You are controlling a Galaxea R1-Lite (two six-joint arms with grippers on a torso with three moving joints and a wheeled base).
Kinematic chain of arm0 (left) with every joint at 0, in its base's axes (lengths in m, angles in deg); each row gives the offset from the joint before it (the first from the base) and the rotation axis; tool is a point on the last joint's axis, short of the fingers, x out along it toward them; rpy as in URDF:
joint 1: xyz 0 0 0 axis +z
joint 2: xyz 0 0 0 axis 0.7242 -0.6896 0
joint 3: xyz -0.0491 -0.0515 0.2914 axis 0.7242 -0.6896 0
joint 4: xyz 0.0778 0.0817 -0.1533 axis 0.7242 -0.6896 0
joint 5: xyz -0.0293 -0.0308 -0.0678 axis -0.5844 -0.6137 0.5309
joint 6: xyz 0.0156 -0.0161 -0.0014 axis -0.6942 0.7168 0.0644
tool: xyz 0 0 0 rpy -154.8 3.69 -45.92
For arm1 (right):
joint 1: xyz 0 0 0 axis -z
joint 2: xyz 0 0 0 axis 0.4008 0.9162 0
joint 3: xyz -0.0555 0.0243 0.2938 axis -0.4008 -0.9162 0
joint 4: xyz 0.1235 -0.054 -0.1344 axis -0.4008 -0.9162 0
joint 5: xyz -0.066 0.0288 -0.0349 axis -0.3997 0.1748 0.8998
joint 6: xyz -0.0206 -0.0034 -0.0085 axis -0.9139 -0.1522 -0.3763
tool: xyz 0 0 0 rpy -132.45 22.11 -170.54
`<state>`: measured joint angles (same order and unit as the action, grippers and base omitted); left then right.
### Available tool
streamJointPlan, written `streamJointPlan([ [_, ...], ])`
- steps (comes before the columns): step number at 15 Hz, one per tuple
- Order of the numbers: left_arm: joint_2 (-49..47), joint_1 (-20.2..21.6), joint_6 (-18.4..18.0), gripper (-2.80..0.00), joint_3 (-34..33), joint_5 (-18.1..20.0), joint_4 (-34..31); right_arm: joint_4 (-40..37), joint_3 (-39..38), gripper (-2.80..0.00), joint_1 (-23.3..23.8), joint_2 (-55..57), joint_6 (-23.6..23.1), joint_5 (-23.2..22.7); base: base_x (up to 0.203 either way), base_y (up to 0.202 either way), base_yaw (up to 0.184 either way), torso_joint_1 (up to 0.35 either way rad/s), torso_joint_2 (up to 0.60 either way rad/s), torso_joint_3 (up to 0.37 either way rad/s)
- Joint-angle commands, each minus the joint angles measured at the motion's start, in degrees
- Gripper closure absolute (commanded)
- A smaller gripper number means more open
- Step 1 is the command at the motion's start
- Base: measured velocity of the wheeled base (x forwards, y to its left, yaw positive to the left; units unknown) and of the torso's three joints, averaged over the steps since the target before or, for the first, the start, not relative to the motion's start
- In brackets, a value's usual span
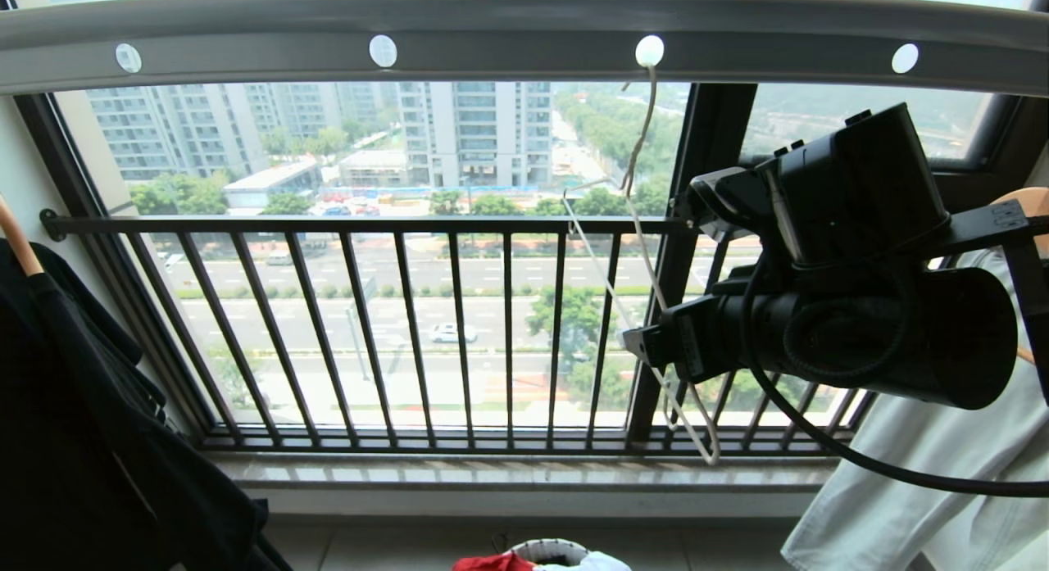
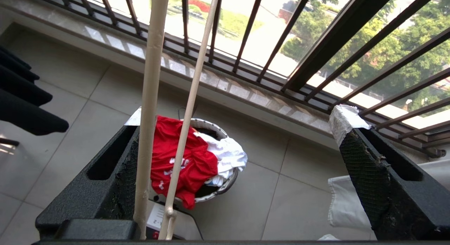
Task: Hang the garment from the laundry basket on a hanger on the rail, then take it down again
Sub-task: Pick up the clothes rack on the clothesline
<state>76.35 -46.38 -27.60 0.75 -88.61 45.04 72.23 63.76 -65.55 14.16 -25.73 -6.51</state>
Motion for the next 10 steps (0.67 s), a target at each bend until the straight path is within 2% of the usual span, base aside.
streamJointPlan([
  [1,0.0,0.1,0.0,0.00,0.0,-0.1,0.0,-0.1,-0.9,-2.80,-0.1,0.0,0.0,0.1,0.000,0.000,0.000,0.000,0.00,0.000],
  [3,0.0,0.1,0.0,0.00,0.0,0.0,0.0,-0.1,-1.6,-2.80,-0.1,0.0,0.0,0.0,0.000,0.000,0.000,0.000,0.00,0.000],
  [4,-0.1,0.1,0.0,0.00,0.0,0.0,0.0,0.0,-1.8,0.00,-0.1,0.0,0.0,0.0,0.000,0.000,0.000,0.000,0.00,0.000],
  [10,0.0,0.1,0.0,0.00,0.0,-0.1,0.0,-0.1,-2.0,0.00,-0.1,-0.1,0.0,-0.2,0.000,0.000,0.000,0.000,0.00,0.000],
])
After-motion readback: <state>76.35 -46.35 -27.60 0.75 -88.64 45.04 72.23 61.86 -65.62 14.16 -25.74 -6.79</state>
